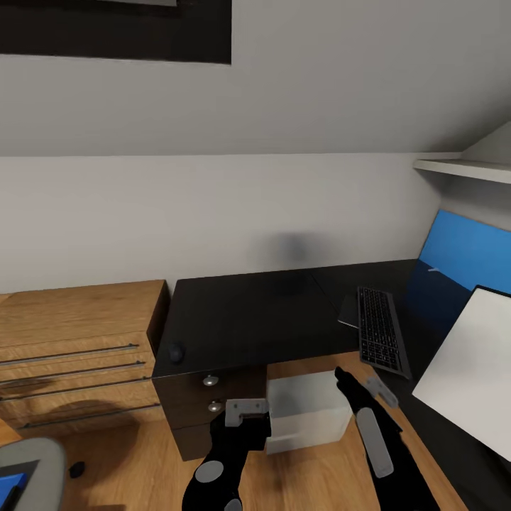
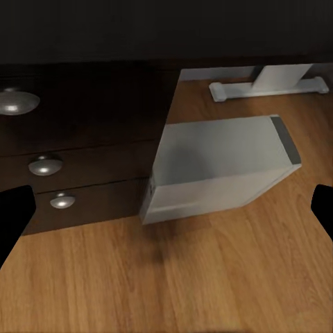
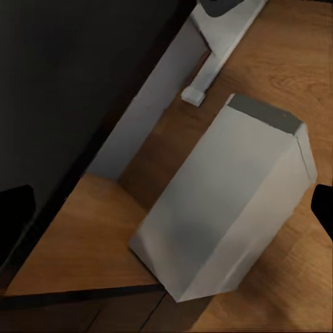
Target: In the bedroom, organize the workspace by keeping the computer under the desk, ensuring the monitor is on the desk, placing the keyboard on the desk next to the monitor, placing the mouse on the desk next to the keyboard, moving the folder from the swivel chair onto the desk next to the mouse, stacking the notebook on top of the folder with the pen on top of the notebook, and positioning the swivel chair next to the desk.
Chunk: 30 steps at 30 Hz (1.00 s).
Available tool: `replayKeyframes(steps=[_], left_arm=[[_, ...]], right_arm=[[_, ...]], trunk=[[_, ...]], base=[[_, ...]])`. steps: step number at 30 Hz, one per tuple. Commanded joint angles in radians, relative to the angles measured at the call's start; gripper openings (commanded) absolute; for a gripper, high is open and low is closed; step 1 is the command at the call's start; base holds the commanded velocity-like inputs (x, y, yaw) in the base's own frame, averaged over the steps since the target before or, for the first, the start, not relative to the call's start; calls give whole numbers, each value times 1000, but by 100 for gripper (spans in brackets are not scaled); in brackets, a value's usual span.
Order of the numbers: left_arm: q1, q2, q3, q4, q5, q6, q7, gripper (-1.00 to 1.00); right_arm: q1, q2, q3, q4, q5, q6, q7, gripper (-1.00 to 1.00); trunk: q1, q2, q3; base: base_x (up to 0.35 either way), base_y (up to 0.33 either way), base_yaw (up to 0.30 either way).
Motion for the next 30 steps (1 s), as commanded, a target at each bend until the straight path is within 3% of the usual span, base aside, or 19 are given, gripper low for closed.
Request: replayKeyframes(steps=[1, 6, 13, 20, 23, 24, 30], left_arm=[[-1, 0, -1, -1, 10, 2, 10, 100], [-1, 0, -1, -1, 10, 2, 10, 100], [-1, 0, -10, -2, 10, 2, 9, 100], [-1, 0, -58, -3, 10, 3, 11, 100], [-1, 0, -95, -2, 10, 4, 24, 100], [-1, 0, -122, 0, 11, 5, 52, 100], [-1, 0, -137, 1, 13, 5, 91, 100]], right_arm=[[-1, 0, -3, -2, -29, 3, -2, 100], [-1, -2, -8, -5, -95, -1, 4, 100], [-2, -21, -10, -18, -124, -14, 3, 100], [-4, -28, -11, -19, -156, -142, 3, 100], [-4, -31, -12, -3, -216, -242, 3, 100], [-4, -34, -12, 16, -299, -306, 3, 100], [-4, -41, -10, 27, -427, -342, 5, 100]], trunk=[[0, -1, -1], [0, -1, -1], [0, -1, -1], [0, -1, -1], [12, -22, -11], [15, -29, -14], [38, -71, -33]], base=[[0, 0, 0], [0, 0, 0], [0, 0, 0], [0, 0, 0], [0, 0, 0], [0, 0, 0], [0, 0, 0]])
